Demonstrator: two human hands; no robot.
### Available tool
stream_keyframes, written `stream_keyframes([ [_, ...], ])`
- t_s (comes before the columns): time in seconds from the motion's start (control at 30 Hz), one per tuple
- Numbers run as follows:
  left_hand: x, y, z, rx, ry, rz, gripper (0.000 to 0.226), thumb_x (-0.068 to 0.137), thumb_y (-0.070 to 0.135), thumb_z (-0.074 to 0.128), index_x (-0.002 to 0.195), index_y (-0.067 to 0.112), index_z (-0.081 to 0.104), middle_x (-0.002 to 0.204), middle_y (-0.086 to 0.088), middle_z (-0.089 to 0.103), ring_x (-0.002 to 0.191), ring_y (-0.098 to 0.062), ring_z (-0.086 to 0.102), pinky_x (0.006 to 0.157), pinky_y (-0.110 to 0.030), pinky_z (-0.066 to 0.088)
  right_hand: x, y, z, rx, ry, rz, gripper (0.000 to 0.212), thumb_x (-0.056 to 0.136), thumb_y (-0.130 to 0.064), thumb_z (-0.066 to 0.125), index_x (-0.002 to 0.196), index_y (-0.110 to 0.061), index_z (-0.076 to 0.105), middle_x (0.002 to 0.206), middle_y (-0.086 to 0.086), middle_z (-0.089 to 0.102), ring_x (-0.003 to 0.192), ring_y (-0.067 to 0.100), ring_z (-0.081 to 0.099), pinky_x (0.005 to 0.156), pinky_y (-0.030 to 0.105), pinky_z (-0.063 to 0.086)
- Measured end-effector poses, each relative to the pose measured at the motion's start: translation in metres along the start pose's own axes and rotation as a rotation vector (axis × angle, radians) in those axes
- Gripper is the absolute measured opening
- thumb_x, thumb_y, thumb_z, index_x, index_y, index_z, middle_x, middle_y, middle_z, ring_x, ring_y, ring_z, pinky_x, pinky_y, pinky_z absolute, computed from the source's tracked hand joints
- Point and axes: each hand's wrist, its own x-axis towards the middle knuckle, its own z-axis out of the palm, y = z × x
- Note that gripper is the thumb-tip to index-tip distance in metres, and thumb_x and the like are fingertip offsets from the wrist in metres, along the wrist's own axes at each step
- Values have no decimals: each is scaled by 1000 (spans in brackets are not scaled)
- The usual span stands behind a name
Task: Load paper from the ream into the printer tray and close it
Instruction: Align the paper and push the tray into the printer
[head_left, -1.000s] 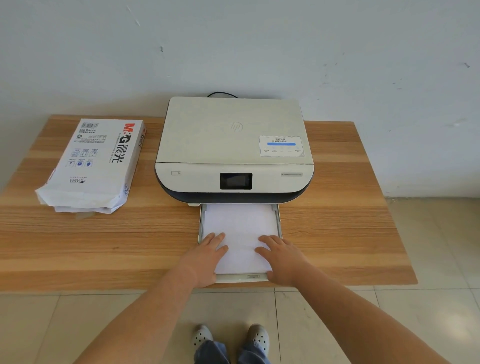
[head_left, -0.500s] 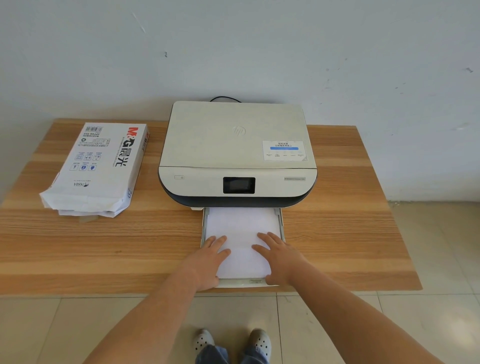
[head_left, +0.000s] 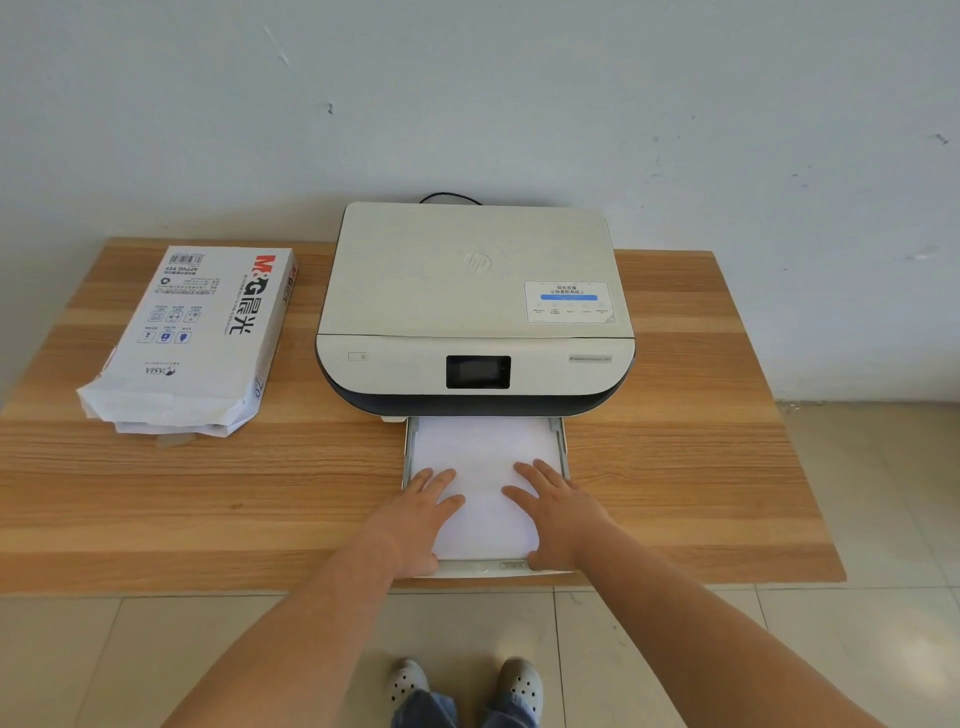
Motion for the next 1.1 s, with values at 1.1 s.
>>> stream_keyframes([
  [1.1,24,-6,-6,-53,60,-71,70,89,35,55,150,26,21,161,3,-1,145,-21,7,110,-37,36,11,1,-4,96,27,49,77,88,-44,56,151,-28,15,162,0,-4,148,24,-6,118,43,12],
])
